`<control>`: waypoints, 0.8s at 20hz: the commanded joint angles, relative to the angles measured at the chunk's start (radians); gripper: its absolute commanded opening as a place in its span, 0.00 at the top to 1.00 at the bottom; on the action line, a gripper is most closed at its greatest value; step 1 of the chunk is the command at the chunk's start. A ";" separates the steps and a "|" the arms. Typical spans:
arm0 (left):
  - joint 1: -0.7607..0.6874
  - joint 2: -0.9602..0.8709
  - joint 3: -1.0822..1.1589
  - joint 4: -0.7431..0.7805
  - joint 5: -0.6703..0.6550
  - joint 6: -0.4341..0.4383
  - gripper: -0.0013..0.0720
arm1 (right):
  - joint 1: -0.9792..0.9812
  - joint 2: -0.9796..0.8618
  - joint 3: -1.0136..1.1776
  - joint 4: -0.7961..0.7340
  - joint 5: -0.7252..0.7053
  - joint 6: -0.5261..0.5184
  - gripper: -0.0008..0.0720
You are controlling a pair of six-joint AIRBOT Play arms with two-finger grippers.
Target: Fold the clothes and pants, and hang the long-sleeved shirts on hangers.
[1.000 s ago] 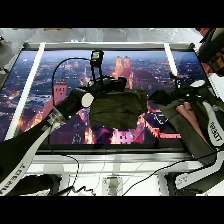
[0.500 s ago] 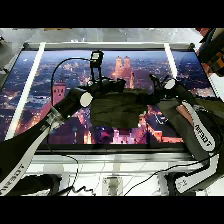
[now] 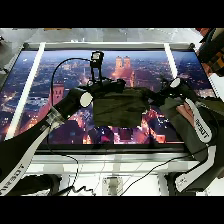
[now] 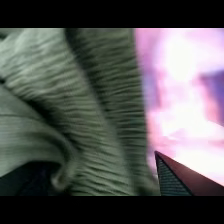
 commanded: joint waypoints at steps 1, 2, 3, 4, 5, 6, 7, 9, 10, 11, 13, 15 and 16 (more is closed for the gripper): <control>0.001 0.000 0.001 0.001 0.000 0.000 0.01 | 0.004 -0.101 0.002 0.379 0.175 -0.204 0.05; 0.002 0.000 0.001 0.001 0.000 0.000 0.01 | 0.018 -0.122 0.002 0.415 0.201 -0.245 0.05; 0.001 0.000 0.000 0.001 0.000 0.000 0.01 | 0.040 -0.137 0.002 0.431 0.202 -0.288 0.05; 0.001 -0.002 0.000 0.001 0.000 0.001 0.01 | 0.063 -0.144 0.002 0.435 0.187 -0.327 0.10; 0.002 -0.003 0.000 0.001 -0.001 0.002 0.01 | 0.088 -0.144 0.003 0.436 0.152 -0.372 0.32; 0.002 -0.003 0.001 0.005 0.000 0.007 0.04 | 0.109 -0.144 0.010 0.445 0.129 -0.400 0.60; 0.003 -0.001 0.001 0.035 -0.001 0.007 0.13 | 0.129 -0.144 0.024 0.449 0.108 -0.420 0.85; 0.009 0.015 0.001 0.109 -0.008 0.007 0.50 | 0.153 -0.136 0.068 0.451 0.095 -0.436 0.95; 0.014 0.032 0.001 0.158 -0.013 0.007 0.64 | 0.153 -0.127 0.094 0.454 0.095 -0.436 0.95; 0.017 0.054 0.001 0.205 -0.015 0.007 0.66 | 0.149 -0.111 0.124 0.455 0.095 -0.435 0.95; 0.029 0.109 0.001 0.285 -0.016 0.007 0.66 | 0.120 -0.063 0.177 0.457 0.099 -0.423 0.95; 0.043 0.174 0.001 0.312 -0.016 0.007 0.66 | 0.068 0.002 0.216 0.461 0.111 -0.397 0.95; 0.052 0.208 0.001 0.312 -0.016 0.007 0.66 | 0.031 0.045 0.228 0.463 0.116 -0.387 0.95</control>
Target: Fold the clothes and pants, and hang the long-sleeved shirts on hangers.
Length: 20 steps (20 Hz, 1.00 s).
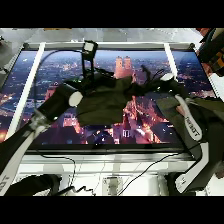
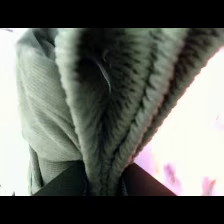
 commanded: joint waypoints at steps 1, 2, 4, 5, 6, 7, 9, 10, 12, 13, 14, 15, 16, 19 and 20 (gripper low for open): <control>0.026 0.115 0.001 0.071 0.000 0.000 0.66 | -0.096 0.122 0.060 0.016 0.011 0.041 0.95; 0.035 0.151 0.001 0.071 0.000 0.000 0.66 | -0.144 0.172 0.064 0.016 0.026 0.065 0.95; 0.054 0.220 0.001 0.074 -0.001 0.000 0.66 | -0.256 0.278 0.064 0.014 0.055 0.109 0.95; 0.066 0.251 0.001 0.074 -0.001 0.000 0.66 | -0.314 0.326 0.064 0.013 0.071 0.128 0.95; 0.076 0.280 0.001 0.074 -0.001 0.000 0.66 | -0.378 0.377 0.064 0.010 0.085 0.149 0.95; 0.085 0.304 0.001 0.074 -0.002 0.000 0.66 | -0.453 0.432 0.064 0.003 0.099 0.174 0.95; 0.100 0.345 0.001 0.074 -0.008 0.000 0.66 | -0.609 0.533 0.064 -0.030 0.128 0.232 0.95; 0.106 0.362 0.001 0.074 -0.008 0.000 0.66 | -0.687 0.578 0.064 -0.063 0.148 0.269 0.95; 0.119 0.392 0.001 0.074 -0.007 0.000 0.66 | -0.861 0.664 0.064 -0.140 0.201 0.317 0.95; 0.124 0.401 0.001 0.074 -0.007 0.000 0.66 | -0.941 0.699 0.064 -0.184 0.226 0.328 0.95; 0.124 0.411 0.001 0.074 -0.007 0.000 0.66 | -1.030 0.732 0.064 -0.234 0.251 0.329 0.95; 0.124 0.417 0.001 0.074 -0.007 0.000 0.66 | -1.117 0.760 0.064 -0.290 0.272 0.330 0.95; 0.124 0.421 0.001 0.074 -0.008 0.000 0.66 | -1.195 0.781 0.064 -0.350 0.288 0.345 0.95; 0.124 0.422 0.001 0.073 -0.008 0.000 0.66 | -1.390 0.816 0.064 -0.557 0.359 0.424 0.95; 0.124 0.421 0.000 0.073 -0.008 0.000 0.66 | -1.433 0.815 0.063 -0.589 0.404 0.472 0.95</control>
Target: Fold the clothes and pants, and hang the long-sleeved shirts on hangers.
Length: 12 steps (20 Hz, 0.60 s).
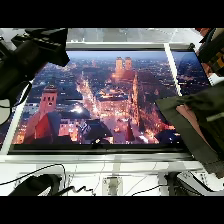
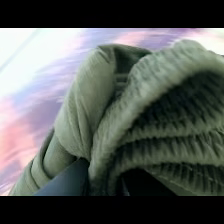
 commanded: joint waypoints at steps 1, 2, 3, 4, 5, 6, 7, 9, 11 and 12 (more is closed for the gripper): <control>0.002 0.006 0.000 0.000 0.000 0.000 0.66 | -0.198 0.036 -0.007 -0.191 0.126 0.118 0.95; 0.002 0.006 0.000 0.000 0.000 0.000 0.66 | -0.204 0.036 -0.016 -0.195 0.139 0.119 0.95; 0.002 0.006 0.000 0.000 0.000 0.000 0.66 | -0.204 0.036 -0.021 -0.196 0.132 0.119 0.95; 0.002 0.006 0.000 0.000 0.000 0.000 0.66 | -0.203 0.036 -0.026 -0.195 0.123 0.121 0.88; 0.002 0.006 0.000 0.000 0.000 0.000 0.66 | -0.203 0.036 -0.026 -0.197 0.106 0.148 0.55; 0.002 0.006 0.000 0.000 0.000 0.000 0.66 | -0.203 0.037 -0.026 -0.198 0.090 0.175 0.11; 0.002 0.006 0.000 0.000 0.000 0.000 0.66 | -0.203 0.037 -0.026 -0.194 0.083 0.182 0.04; 0.002 0.006 0.000 0.000 0.000 0.000 0.66 | -0.203 0.036 -0.026 -0.185 0.075 0.183 0.04; 0.002 0.006 0.000 0.000 0.000 0.000 0.66 | -0.203 0.036 -0.026 -0.174 0.064 0.184 0.14; 0.002 0.006 0.000 0.000 0.000 0.000 0.66 | -0.203 0.036 -0.026 -0.160 0.059 0.184 0.36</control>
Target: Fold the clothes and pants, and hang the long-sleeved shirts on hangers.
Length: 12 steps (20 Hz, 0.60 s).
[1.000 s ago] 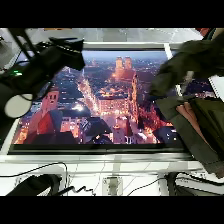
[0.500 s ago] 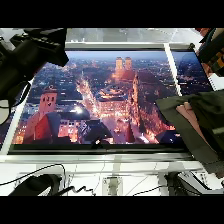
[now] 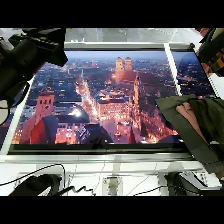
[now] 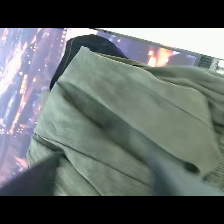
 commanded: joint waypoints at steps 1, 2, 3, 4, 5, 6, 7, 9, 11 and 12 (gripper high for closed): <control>0.001 0.001 0.000 0.000 0.000 0.000 0.66 | -0.002 0.001 -0.001 0.037 -0.024 0.018 0.63; 0.001 0.001 0.000 0.000 0.000 0.000 0.66 | 0.012 0.001 -0.001 0.054 -0.039 0.018 0.86; 0.001 0.001 0.000 0.000 0.000 0.000 0.66 | 0.042 0.001 -0.001 0.066 -0.046 0.017 0.95; 0.001 0.001 0.000 0.000 0.000 0.000 0.66 | 0.088 0.001 -0.001 0.065 -0.048 0.014 0.95; 0.001 0.001 0.000 0.000 0.000 0.000 0.66 | 0.153 0.001 -0.001 0.060 -0.051 0.009 0.95; 0.001 0.001 0.000 0.000 0.000 0.000 0.66 | 0.226 0.001 -0.001 0.050 -0.057 0.009 0.95; 0.001 0.001 0.000 0.000 0.000 0.000 0.66 | 0.310 0.001 -0.001 0.025 -0.064 0.010 0.95; 0.001 0.001 0.000 0.000 0.000 0.000 0.66 | 0.522 0.001 -0.001 -0.060 -0.091 0.009 0.95; 0.001 0.001 0.000 0.000 0.000 0.000 0.66 | 0.743 0.001 -0.001 -0.161 -0.135 -0.011 0.95; 0.001 0.001 0.000 0.000 0.000 0.000 0.66 | 0.850 0.001 -0.001 -0.211 -0.158 -0.040 0.95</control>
